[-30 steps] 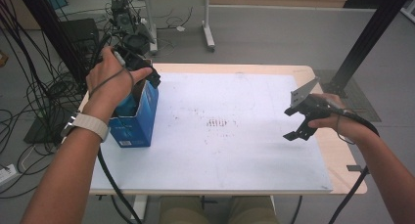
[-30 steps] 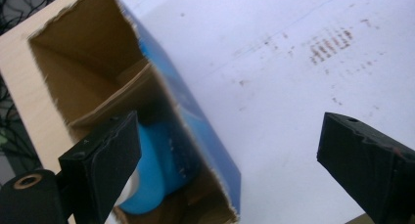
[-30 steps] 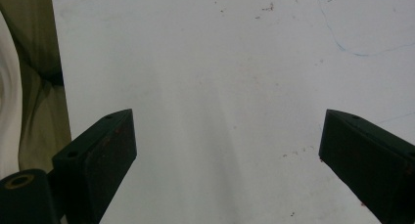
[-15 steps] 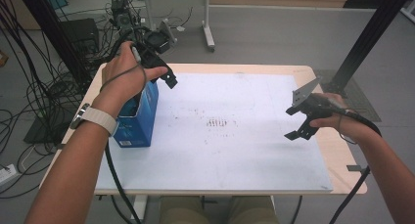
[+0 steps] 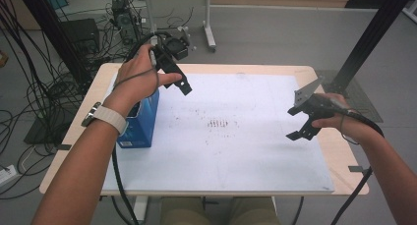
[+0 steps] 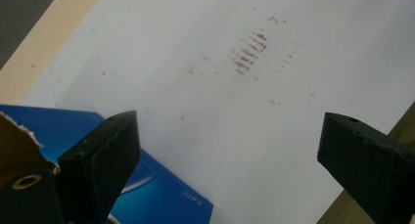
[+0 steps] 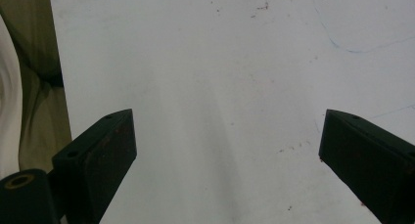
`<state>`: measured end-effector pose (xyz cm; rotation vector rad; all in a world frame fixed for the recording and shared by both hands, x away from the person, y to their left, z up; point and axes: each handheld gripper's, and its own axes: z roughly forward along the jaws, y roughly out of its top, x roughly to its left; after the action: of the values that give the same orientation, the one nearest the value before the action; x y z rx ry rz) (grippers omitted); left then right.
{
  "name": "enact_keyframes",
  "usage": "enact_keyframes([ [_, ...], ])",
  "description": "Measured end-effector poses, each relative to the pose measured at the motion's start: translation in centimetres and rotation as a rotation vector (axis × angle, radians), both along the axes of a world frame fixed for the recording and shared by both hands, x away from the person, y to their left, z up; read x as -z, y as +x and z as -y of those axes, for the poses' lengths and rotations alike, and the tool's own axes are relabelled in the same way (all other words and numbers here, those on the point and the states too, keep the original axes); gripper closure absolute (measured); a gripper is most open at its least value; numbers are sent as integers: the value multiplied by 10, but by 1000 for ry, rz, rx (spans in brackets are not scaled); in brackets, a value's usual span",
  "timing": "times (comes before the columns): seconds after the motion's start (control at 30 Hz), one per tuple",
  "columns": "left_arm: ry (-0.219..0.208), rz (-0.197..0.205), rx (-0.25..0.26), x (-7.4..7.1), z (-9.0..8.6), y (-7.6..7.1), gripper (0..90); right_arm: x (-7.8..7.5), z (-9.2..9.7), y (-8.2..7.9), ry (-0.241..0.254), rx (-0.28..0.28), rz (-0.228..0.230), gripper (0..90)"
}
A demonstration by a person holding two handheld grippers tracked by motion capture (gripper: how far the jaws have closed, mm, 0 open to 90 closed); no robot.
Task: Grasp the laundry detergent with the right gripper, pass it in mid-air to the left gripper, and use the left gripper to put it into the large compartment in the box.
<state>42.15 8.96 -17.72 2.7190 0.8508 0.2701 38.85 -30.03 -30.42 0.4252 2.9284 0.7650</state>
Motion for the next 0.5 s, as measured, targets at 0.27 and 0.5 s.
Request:
enact_keyframes([
  [0.27, 4, -10, 89, 5, 19, -1, 93, 0, 1, 0, -2, 2, 0, 71],
  [0.5, 6, -20, 134, 10, 34, 0, 93, 0, 1, 1, -2, 0, 0, 71],
])
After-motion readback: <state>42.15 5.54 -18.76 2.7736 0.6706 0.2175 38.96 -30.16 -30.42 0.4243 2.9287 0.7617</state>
